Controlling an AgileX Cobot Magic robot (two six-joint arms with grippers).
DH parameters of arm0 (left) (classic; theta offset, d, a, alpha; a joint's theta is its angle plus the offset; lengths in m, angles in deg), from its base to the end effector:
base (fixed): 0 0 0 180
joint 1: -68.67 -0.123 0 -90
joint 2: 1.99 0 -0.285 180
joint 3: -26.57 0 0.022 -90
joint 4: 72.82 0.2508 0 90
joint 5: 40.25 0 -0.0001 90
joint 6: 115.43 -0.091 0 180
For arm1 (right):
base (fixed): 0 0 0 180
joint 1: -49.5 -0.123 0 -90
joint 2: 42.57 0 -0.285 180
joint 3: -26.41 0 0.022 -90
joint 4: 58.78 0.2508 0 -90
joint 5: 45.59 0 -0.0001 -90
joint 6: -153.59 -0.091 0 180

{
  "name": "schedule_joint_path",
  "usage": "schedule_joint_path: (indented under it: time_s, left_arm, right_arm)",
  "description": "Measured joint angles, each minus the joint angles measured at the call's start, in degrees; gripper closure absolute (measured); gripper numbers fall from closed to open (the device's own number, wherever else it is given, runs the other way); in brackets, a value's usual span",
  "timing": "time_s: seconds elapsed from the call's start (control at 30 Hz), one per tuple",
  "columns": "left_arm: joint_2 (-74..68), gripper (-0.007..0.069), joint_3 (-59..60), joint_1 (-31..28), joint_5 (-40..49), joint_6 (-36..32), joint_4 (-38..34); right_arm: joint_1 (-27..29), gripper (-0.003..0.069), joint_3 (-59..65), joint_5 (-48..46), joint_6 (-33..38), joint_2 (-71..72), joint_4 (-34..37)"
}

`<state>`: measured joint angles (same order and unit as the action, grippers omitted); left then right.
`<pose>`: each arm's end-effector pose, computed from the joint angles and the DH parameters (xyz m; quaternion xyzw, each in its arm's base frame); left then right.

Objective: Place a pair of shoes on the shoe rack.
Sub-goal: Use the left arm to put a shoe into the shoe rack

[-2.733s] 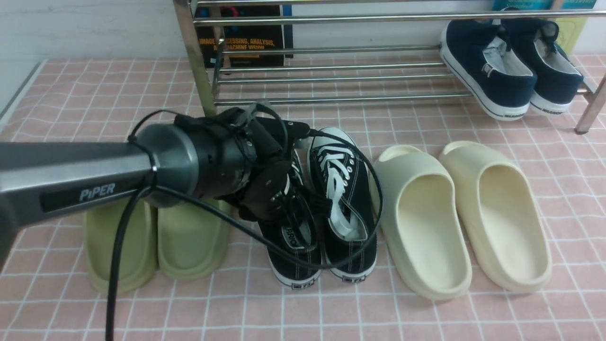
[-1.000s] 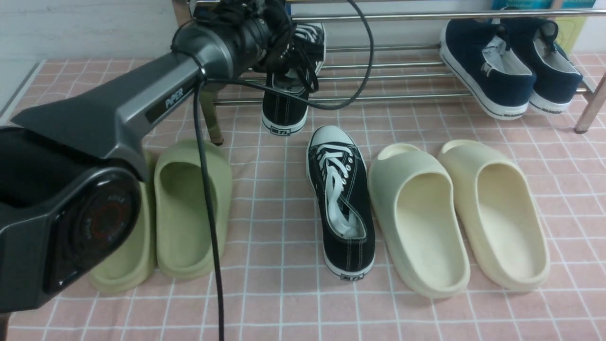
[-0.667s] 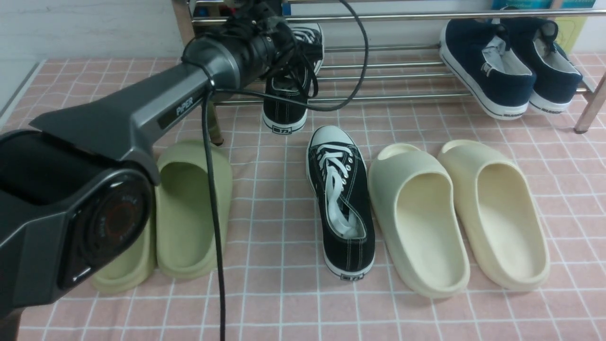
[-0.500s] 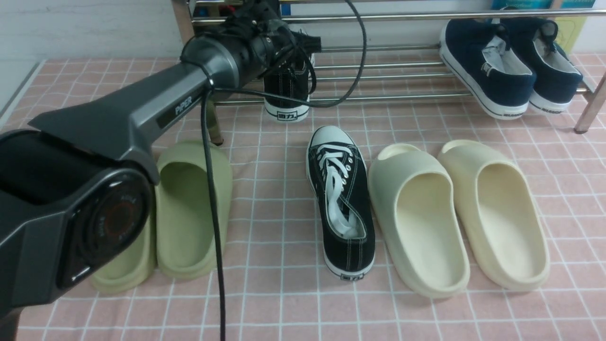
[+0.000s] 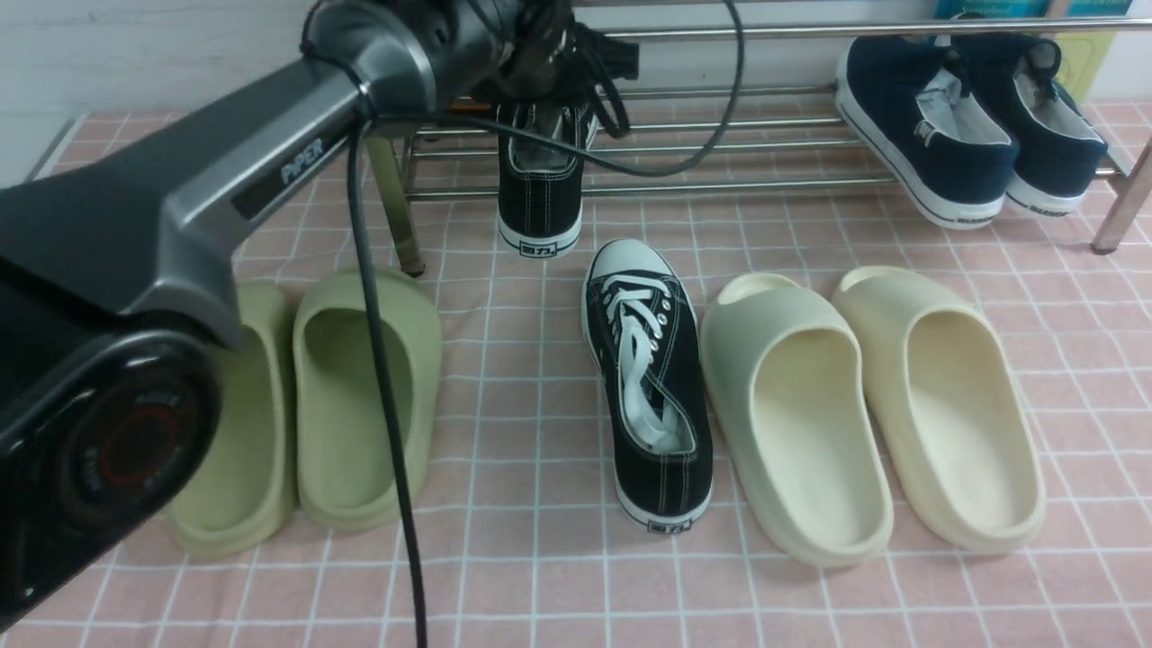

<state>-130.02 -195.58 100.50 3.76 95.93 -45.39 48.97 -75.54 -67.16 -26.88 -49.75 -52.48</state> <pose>0.4346 -0.2354 0.3361 0.0883 0.8797 -0.0269 0.4664 0.0524 0.0042 0.1752 0.0286 0.8016 0.0519 0.5949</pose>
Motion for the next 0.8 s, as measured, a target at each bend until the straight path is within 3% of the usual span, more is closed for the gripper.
schedule_joint_path:
  time_s: [0.1, 0.23, 0.3, 0.5, 0.8]
  left_arm:
    - [1.94, 0.0404, -0.26, 0.85, 6.98, -8.38, -3.01]
    - [0.82, 0.0574, -0.26, 0.85, 18.09, -16.25, -9.11]
    - [-0.99, 0.0609, -0.26, 0.77, 21.07, -18.61, -10.9]
    - [-6.84, 0.062, -0.26, 0.77, 20.49, -19.74, -11.95]
    - [-7.85, 0.062, -0.08, 0.88, 14.45, -12.3, -6.67]
  right_arm:
    - [0.0, 0.0554, 0.0, 0.0, 0.0, 0.0, 0.0]
    - [0.0, 0.0547, 0.0, 0.0, 0.0, 0.0, 0.0]
    - [0.0, 0.0547, 0.0, 0.0, 0.0, 0.0, 0.0]
    - [0.0, 0.0545, 0.0, 0.0, 0.0, 0.0, 0.0]
    - [0.0, 0.0542, 0.0, 0.0, 0.0, 0.0, 0.0]
